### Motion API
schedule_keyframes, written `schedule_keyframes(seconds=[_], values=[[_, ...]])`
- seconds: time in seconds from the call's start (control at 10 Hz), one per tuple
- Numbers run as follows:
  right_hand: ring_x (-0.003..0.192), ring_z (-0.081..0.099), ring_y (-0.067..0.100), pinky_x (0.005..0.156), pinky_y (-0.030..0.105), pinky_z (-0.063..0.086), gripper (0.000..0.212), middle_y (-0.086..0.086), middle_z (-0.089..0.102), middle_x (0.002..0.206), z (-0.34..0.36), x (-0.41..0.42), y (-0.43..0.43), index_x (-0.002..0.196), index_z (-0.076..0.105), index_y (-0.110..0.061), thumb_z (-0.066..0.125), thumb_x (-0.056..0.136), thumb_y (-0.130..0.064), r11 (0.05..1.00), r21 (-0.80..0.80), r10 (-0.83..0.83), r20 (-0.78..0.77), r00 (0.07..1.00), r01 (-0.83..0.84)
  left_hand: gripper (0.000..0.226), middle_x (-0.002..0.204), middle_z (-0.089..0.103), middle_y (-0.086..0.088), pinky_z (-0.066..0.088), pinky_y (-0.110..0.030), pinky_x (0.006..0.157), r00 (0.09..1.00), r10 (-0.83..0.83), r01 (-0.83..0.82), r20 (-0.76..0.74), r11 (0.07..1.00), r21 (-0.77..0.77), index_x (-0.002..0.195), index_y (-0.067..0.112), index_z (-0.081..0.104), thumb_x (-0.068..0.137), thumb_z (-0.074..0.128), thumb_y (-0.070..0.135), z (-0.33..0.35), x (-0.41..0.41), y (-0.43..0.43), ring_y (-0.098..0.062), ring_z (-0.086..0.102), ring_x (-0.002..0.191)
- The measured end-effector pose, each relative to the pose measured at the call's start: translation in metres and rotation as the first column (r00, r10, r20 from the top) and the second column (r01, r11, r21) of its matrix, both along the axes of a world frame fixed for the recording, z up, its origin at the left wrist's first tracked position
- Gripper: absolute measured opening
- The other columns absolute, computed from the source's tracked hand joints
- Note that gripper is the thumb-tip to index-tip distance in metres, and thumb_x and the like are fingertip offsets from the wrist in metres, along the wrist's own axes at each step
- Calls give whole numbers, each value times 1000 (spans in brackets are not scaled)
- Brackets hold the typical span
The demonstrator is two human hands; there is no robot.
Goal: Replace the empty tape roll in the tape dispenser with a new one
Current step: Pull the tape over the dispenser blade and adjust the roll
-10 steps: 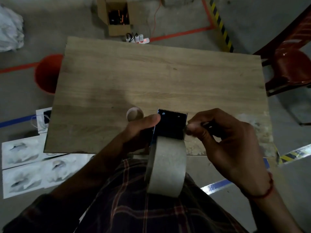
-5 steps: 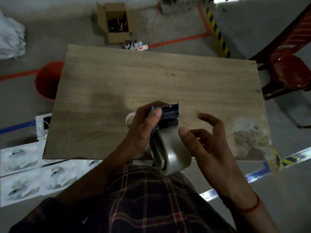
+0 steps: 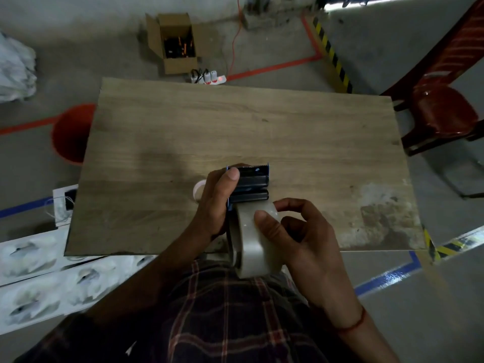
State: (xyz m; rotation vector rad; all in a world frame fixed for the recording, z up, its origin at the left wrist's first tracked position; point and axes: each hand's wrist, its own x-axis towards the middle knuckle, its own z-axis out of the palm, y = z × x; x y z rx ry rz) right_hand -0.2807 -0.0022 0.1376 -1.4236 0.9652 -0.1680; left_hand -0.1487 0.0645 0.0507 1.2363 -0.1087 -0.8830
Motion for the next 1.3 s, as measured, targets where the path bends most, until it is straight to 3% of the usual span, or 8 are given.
schedule_keyframes(seconds=[0.2,0.3,0.4,0.5,0.7,1.0,1.1,1.3], values=[[74,73,17,67,43,62,76,5,74,88,4,0,-7,124,42,-35,72,60,-62,990,-33,130,-145,981,-136,64,103,60,7,41,-49,108,996,-85,81,35,990,115,97,35,58,50,64,79,0,6,8,-15,59,102],[95,66,0,77,19,58,71,-13,61,110,6,-2,-15,128,44,-32,71,67,-59,931,-316,146,-143,979,-185,34,95,68,-12,47,-55,92,981,-139,135,137,990,35,86,32,75,74,60,60,-3,5,9,-32,64,96],[87,65,2,77,19,56,24,-9,65,96,1,-1,-19,99,63,-25,76,81,-33,791,-574,175,-124,977,-214,32,83,61,-18,43,-51,78,968,-203,202,145,979,22,77,29,74,78,54,53,-4,1,8,-32,57,84],[75,64,8,65,26,54,9,-4,65,84,-6,-3,-23,84,69,-17,78,83,-14,633,-734,242,-113,964,-245,50,85,68,4,42,-54,97,969,-236,225,77,966,130,86,21,63,65,55,66,-4,0,8,-18,58,89],[75,60,25,60,40,50,3,3,66,87,-10,-7,-35,86,72,-13,72,85,-10,164,-918,383,-277,881,-360,34,73,62,-10,41,-42,80,933,-346,337,103,937,91,66,28,70,78,52,55,0,0,4,-26,55,80],[70,58,27,59,43,48,13,7,67,81,-26,3,-39,82,72,-9,73,80,5,112,-950,468,-207,859,-290,50,70,61,-2,44,-32,79,870,-490,474,55,862,181,66,18,62,90,46,59,4,1,-7,-19,58,74],[70,61,28,58,44,49,14,7,68,81,-28,5,-39,84,74,-7,68,84,5,120,-957,524,-165,836,-264,30,81,47,16,40,-3,68,862,-507,494,8,843,214,75,33,47,101,41,47,-4,-1,-5,14,56,62],[72,61,26,61,41,49,13,6,68,82,-23,11,-41,86,76,-9,73,83,3,214,-958,451,-75,889,-190,42,87,59,12,42,-35,96,927,-375,371,-23,906,203,80,32,60,88,46,71,-8,4,-4,-4,56,85]])
